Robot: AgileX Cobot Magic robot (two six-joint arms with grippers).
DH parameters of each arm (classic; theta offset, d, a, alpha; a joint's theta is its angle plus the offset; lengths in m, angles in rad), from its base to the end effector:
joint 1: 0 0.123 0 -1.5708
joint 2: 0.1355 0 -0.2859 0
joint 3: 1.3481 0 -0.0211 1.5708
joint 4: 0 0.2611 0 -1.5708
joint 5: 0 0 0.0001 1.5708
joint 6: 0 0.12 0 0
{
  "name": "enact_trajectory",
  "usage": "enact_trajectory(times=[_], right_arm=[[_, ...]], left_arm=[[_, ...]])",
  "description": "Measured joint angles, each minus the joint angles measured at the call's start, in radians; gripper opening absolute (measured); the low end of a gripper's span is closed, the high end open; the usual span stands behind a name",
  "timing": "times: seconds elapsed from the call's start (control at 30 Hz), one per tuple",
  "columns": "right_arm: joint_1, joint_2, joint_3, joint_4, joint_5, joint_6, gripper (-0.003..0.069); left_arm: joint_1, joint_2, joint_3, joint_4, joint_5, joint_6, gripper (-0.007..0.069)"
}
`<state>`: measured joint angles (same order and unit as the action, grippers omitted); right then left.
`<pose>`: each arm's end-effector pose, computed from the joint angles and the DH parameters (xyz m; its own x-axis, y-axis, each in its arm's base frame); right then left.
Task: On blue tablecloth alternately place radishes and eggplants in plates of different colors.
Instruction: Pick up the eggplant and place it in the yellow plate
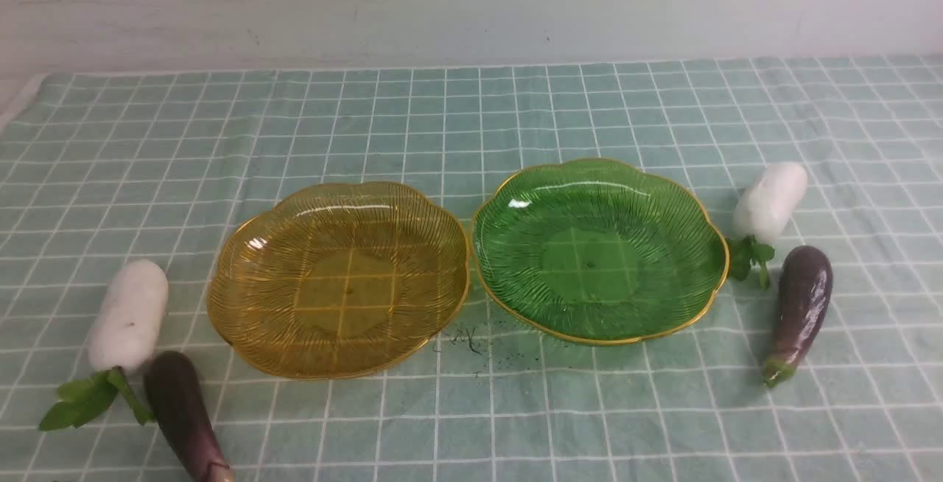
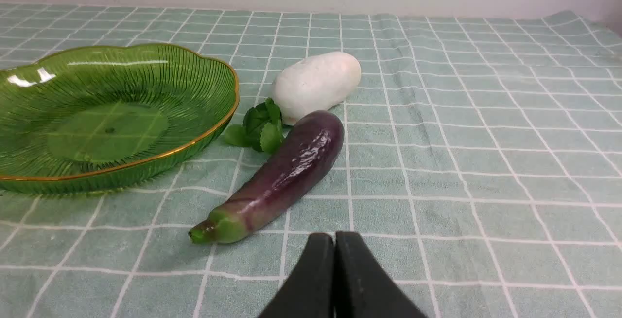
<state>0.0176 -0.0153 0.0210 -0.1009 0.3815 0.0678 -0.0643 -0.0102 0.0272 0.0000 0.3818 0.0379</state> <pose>0.0893 -0.0029 0.1642 -0.2942 -0.0311 -0.9552 0.0106 0.9993 -0.0358 0.0893 -0.0058 0.1612 -0.3033 0.0575 -0.9512 0.0758 0.9965 0.0361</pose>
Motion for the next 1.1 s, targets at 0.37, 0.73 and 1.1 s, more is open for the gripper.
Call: enact_trajectory(times=[0.37,0.73,1.1], right_arm=[[0.0,0.0,0.0,0.0,0.0,0.0,-0.0014],[0.0,0.0,0.0,0.0,0.0,0.0,-0.0014],[0.0,0.0,0.0,0.0,0.0,0.0,-0.0014]], left_arm=[[0.0,0.0,0.0,0.0,0.0,0.0,-0.0008],[0.0,0.0,0.001,-0.176,-0.168,-0.155,-0.0008],[0.0,0.0,0.001,-0.338,-0.502,-0.206,-0.0008]])
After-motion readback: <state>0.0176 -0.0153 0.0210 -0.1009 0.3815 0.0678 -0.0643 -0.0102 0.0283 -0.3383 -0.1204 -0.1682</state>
